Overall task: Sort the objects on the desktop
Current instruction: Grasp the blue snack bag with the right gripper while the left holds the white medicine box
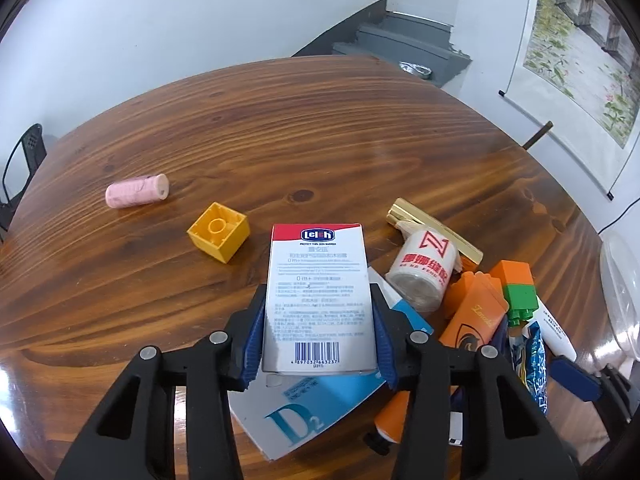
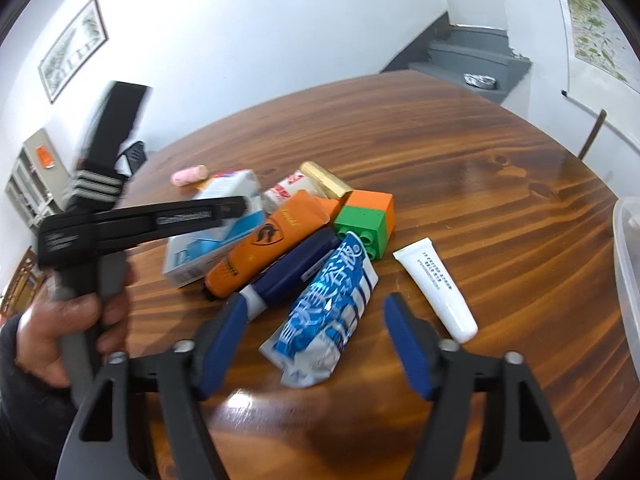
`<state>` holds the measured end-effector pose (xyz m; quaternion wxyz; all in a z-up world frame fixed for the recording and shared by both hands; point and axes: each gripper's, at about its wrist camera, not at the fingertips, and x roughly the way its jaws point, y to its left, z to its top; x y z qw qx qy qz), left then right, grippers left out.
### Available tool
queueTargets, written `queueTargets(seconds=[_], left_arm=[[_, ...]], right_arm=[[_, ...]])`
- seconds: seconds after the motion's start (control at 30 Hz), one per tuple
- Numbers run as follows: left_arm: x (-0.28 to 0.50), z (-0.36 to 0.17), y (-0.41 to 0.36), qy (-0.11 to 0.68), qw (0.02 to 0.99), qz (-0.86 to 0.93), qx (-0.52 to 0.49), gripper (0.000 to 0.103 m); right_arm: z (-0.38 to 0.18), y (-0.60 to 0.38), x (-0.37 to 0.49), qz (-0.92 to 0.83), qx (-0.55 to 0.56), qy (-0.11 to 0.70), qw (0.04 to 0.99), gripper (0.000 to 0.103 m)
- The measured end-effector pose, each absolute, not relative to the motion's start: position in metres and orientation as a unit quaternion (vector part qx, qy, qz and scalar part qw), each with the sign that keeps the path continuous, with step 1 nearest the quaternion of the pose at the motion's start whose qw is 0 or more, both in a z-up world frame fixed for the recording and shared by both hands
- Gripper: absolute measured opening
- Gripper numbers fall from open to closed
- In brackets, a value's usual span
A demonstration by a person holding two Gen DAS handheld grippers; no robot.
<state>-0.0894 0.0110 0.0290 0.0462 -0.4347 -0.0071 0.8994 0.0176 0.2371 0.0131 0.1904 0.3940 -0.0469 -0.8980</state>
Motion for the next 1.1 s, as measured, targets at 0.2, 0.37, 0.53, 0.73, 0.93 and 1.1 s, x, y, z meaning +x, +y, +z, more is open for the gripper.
queueTargets(seconds=[0.2,0.37,0.53,0.73,0.93,1.1], left_arm=[[-0.087,0.038,0.006,-0.032,0.057,0.900,-0.432,0.049],[-0.078,0.053,0.014,-0.029,0.070,0.905,-0.418,0.049],[-0.070,0.064,0.026,-0.019,0.090,0.909,-0.407,0.049],[-0.064,0.070,0.035,-0.010,0.100,0.911,-0.400,0.050],[-0.061,0.071,0.038,-0.007,0.109,0.911,-0.397,0.050],[-0.053,0.076,0.043,-0.001,0.119,0.914,-0.387,0.050]], right_arm=[[0.003,0.237,0.011,-0.891,0.411,-0.052,0.187,0.051],[0.006,0.234,0.014,-0.897,0.403,-0.034,0.180,0.042],[0.009,0.235,0.016,-0.897,0.406,-0.028,0.174,0.040],[0.005,0.230,0.011,-0.893,0.420,-0.015,0.161,0.055],[-0.002,0.222,0.003,-0.891,0.424,-0.009,0.165,0.053],[-0.005,0.225,0.013,-0.889,0.423,-0.017,0.175,0.035]])
